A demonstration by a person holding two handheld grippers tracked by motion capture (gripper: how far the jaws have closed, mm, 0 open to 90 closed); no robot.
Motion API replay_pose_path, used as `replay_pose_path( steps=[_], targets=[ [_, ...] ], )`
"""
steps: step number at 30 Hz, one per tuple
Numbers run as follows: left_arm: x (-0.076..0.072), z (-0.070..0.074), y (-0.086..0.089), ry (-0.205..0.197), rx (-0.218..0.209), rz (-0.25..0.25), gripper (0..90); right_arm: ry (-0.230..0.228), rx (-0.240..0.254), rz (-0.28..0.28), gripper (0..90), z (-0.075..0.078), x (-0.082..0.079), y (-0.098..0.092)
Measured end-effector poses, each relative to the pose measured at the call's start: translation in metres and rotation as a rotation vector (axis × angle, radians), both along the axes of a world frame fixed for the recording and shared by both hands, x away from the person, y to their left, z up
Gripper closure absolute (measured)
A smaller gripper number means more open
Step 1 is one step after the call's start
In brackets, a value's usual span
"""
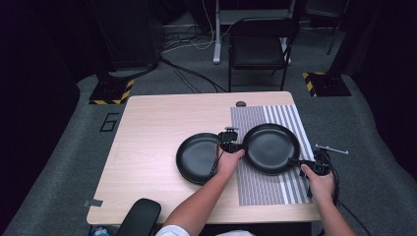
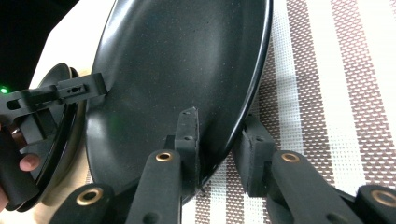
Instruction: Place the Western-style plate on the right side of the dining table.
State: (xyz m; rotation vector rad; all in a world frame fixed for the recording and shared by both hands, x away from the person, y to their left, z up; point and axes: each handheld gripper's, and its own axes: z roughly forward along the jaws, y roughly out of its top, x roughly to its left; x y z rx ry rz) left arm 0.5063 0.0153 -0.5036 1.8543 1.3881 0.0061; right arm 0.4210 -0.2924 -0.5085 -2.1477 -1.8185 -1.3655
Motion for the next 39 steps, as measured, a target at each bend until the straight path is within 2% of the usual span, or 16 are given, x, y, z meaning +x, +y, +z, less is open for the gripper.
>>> replay_pose_path(
  steps=[3, 13, 17, 21, 23, 24, 27, 29, 34, 35, 37, 39],
  targets=[
    [0.0004, -0.0003, 0.0005, 0.009, -0.002, 0.000, 71.6, 0.017, 0.011, -0.010, 72.3, -0.0007, 0.0005, 0.0001],
    [0.0016, -0.0003, -0.0006, 0.026, 0.010, -0.006, 71.2, 0.028, 0.013, -0.013, 71.5, -0.0030, 0.0022, -0.0003],
    [0.0016, -0.0003, -0.0010, 0.024, 0.014, -0.006, 71.2, 0.045, 0.028, -0.018, 71.0, -0.0045, 0.0026, -0.0006],
    [0.0022, -0.0008, -0.0002, 0.038, 0.017, -0.009, 71.2, 0.054, 0.034, -0.017, 70.4, -0.0064, 0.0035, -0.0011],
    [0.0022, -0.0006, -0.0005, 0.038, 0.021, -0.010, 71.0, 0.063, 0.026, -0.020, 69.4, -0.0078, 0.0040, -0.0008],
    [0.0022, -0.0001, -0.0019, 0.033, 0.039, -0.020, 70.7, 0.065, 0.014, -0.025, 69.0, -0.0087, 0.0044, -0.0005],
    [0.0023, -0.0001, -0.0021, 0.039, 0.032, -0.027, 69.3, 0.067, -0.001, -0.043, 68.2, -0.0078, 0.0043, 0.0018],
    [0.0019, -0.0002, -0.0024, 0.033, 0.032, -0.031, 68.2, 0.055, -0.034, -0.034, 67.6, -0.0073, 0.0043, 0.0027],
    [0.0007, 0.0003, -0.0036, 0.023, 0.041, -0.041, 64.6, 0.045, -0.063, -0.033, 66.2, -0.0058, 0.0029, 0.0045],
    [0.0007, 0.0001, -0.0029, 0.021, 0.031, -0.044, 63.8, 0.044, -0.086, -0.030, 64.6, -0.0044, 0.0017, 0.0056],
    [0.0004, 0.0002, -0.0029, 0.019, 0.028, -0.046, 62.8, 0.036, -0.092, -0.024, 62.8, -0.0042, 0.0012, 0.0058],
    [-0.0012, 0.0005, -0.0051, -0.003, 0.040, -0.057, 57.1, 0.018, -0.092, -0.011, 59.2, -0.0043, -0.0006, 0.0063]
  ],
)
